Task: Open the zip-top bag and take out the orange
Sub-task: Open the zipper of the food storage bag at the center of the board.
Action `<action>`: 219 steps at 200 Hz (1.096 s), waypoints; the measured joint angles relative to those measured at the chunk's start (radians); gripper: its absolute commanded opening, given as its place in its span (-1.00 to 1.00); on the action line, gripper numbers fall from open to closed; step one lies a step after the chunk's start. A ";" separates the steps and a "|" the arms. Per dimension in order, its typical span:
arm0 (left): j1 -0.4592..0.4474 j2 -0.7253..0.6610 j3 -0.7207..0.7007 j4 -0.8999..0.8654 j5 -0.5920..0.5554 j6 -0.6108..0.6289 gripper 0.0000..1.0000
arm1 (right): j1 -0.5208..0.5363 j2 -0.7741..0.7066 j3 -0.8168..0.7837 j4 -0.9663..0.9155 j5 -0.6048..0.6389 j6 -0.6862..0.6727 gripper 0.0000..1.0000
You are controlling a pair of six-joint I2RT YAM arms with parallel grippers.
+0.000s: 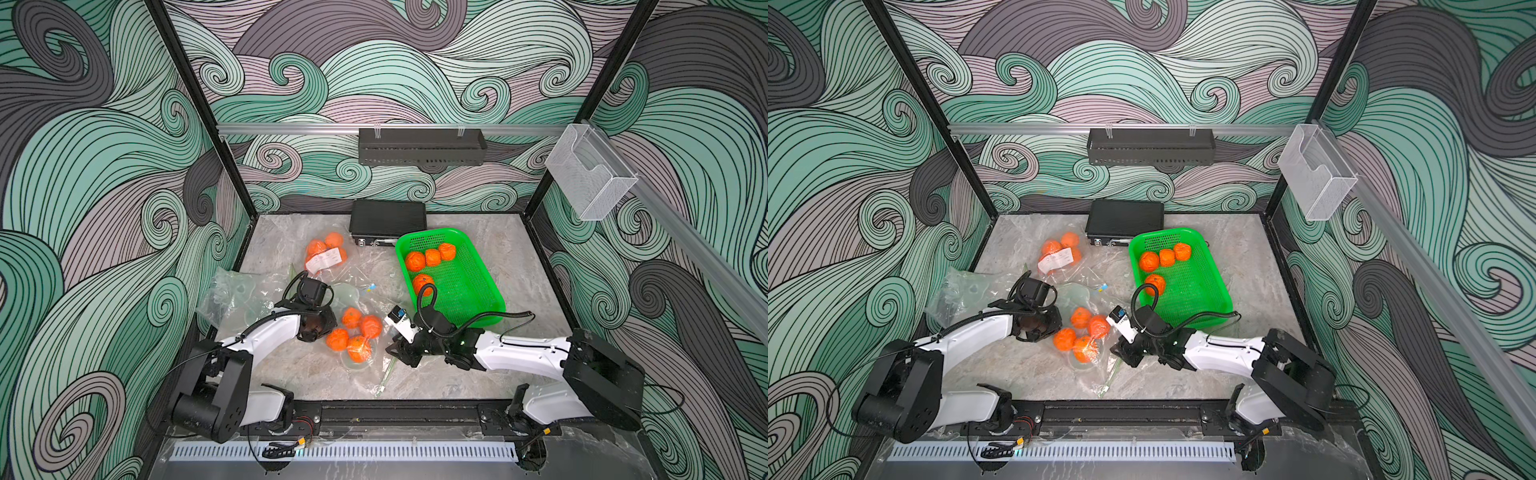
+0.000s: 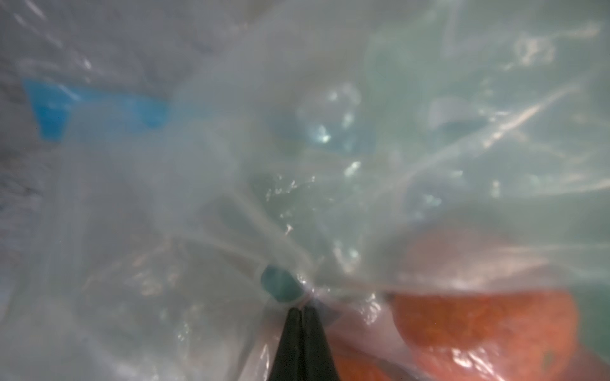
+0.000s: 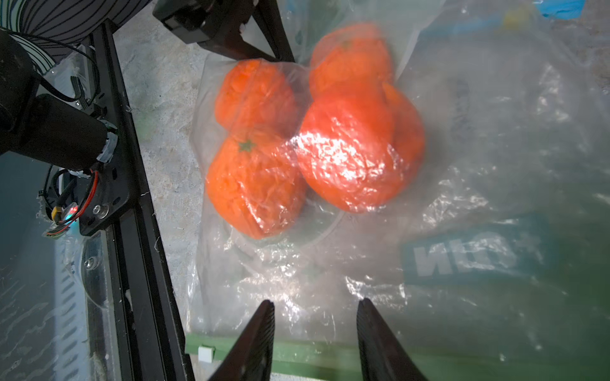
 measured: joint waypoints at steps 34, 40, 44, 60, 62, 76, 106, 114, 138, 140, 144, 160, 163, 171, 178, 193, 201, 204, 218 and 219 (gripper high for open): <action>-0.047 0.029 -0.001 0.081 -0.012 -0.027 -1.00 | -0.036 0.000 -0.005 -0.003 0.012 0.022 -0.13; -0.058 0.037 0.002 0.093 -0.021 -0.033 -1.00 | -0.044 0.000 -0.005 -0.003 0.012 0.027 -0.14; -0.065 0.045 0.005 0.099 -0.028 -0.036 -1.00 | -0.050 -0.001 -0.005 -0.005 0.012 0.031 -0.14; -0.084 0.070 0.023 0.119 -0.062 -0.045 -1.00 | -0.066 -0.014 -0.007 -0.014 0.012 0.040 -0.09; -0.085 0.073 0.024 0.120 -0.065 -0.047 -1.00 | -0.067 -0.017 -0.008 -0.016 0.012 0.041 -0.07; -0.092 0.094 0.035 0.134 -0.090 -0.053 -1.00 | -0.080 -0.053 -0.011 -0.039 0.014 0.052 -0.04; -0.095 0.126 0.049 0.158 -0.119 -0.063 -1.00 | -0.106 -0.152 -0.012 -0.114 0.034 0.082 -0.31; -0.095 0.131 0.052 0.163 -0.124 -0.063 -1.00 | -0.110 -0.172 -0.012 -0.141 0.041 0.090 -0.42; -0.097 0.132 0.053 0.171 -0.133 -0.063 -1.00 | -0.114 -0.204 -0.026 -0.205 0.040 0.145 -0.70; -0.097 0.132 0.053 0.171 -0.133 -0.063 -1.00 | -0.114 -0.206 -0.030 -0.209 0.039 0.145 -0.72; -0.097 0.132 0.053 0.172 -0.133 -0.063 -1.00 | -0.113 -0.209 -0.039 -0.214 0.039 0.157 -0.76; -0.097 0.132 0.053 0.174 -0.134 -0.063 -1.00 | -0.104 -0.217 -0.079 -0.230 0.040 0.190 -0.84; -0.097 0.132 0.053 0.174 -0.134 -0.063 -1.00 | -0.100 -0.217 -0.088 -0.231 0.041 0.194 -0.85; -0.097 0.132 0.053 0.175 -0.135 -0.063 -1.00 | -0.093 -0.216 -0.107 -0.233 0.042 0.207 -0.86; -0.097 0.133 0.053 0.176 -0.135 -0.063 -1.00 | -0.084 -0.216 -0.115 -0.233 0.043 0.220 -0.86; -0.097 0.133 0.053 0.177 -0.135 -0.063 -1.00 | -0.062 -0.191 -0.116 -0.228 0.047 0.244 -0.87; -0.097 0.133 0.053 0.177 -0.135 -0.063 -1.00 | -0.055 -0.167 -0.116 -0.217 0.053 0.256 -0.87; -0.097 0.133 0.053 0.177 -0.135 -0.063 -1.00 | -0.052 -0.158 -0.116 -0.214 0.055 0.260 -0.87; -0.097 0.133 0.053 0.178 -0.135 -0.063 -1.00 | -0.044 -0.106 -0.112 -0.189 0.064 0.278 -0.87; -0.097 0.133 0.053 0.178 -0.135 -0.063 -1.00 | -0.043 -0.103 -0.111 -0.188 0.065 0.279 -0.87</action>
